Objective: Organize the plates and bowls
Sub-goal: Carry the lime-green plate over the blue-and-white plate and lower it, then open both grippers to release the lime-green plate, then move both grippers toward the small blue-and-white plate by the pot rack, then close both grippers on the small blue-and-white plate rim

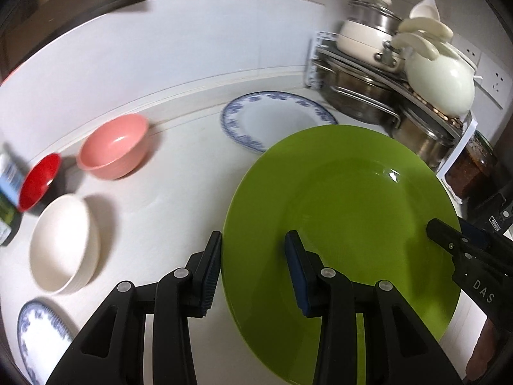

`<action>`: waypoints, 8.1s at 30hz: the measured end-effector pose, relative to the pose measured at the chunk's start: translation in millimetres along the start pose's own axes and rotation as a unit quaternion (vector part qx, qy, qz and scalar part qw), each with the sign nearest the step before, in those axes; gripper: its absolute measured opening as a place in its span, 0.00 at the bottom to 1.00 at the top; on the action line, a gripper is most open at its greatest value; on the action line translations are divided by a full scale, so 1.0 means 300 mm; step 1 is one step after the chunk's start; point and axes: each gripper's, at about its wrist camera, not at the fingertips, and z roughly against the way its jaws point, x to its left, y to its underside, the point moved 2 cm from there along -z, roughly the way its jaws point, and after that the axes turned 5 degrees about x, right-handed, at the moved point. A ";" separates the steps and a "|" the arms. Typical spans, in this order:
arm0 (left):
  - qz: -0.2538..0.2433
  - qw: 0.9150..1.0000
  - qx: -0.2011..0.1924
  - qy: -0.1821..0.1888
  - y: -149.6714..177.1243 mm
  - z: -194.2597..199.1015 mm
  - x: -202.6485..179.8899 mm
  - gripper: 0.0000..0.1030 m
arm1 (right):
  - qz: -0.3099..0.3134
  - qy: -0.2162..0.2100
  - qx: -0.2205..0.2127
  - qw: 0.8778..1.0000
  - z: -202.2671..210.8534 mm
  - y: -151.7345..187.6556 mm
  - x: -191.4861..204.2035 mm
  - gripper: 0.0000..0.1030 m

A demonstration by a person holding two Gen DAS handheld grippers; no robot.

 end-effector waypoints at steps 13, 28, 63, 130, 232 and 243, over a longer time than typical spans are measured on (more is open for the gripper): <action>0.064 0.997 0.007 -0.042 0.147 0.117 0.220 0.38 | 0.063 -0.043 0.007 0.997 0.045 0.073 0.222 0.39; 0.104 0.991 0.048 -0.074 0.306 0.128 0.359 0.38 | 0.108 -0.073 0.050 0.990 0.000 0.181 0.365 0.39; 0.231 0.961 0.064 -0.140 0.611 0.249 0.753 0.38 | 0.225 -0.132 0.096 0.961 0.016 0.327 0.812 0.39; 0.241 0.952 0.013 -0.191 0.611 0.372 0.993 0.83 | 0.282 -0.183 0.061 0.940 0.070 0.340 1.104 0.60; 0.007 0.999 0.034 -0.011 -0.657 -0.748 0.038 0.49 | -0.016 -0.004 0.011 1.000 -0.770 -0.608 0.012 0.39; 0.024 0.999 0.035 -0.018 -0.652 -0.722 0.050 0.35 | -0.010 0.001 0.016 1.000 -0.761 -0.607 0.031 0.36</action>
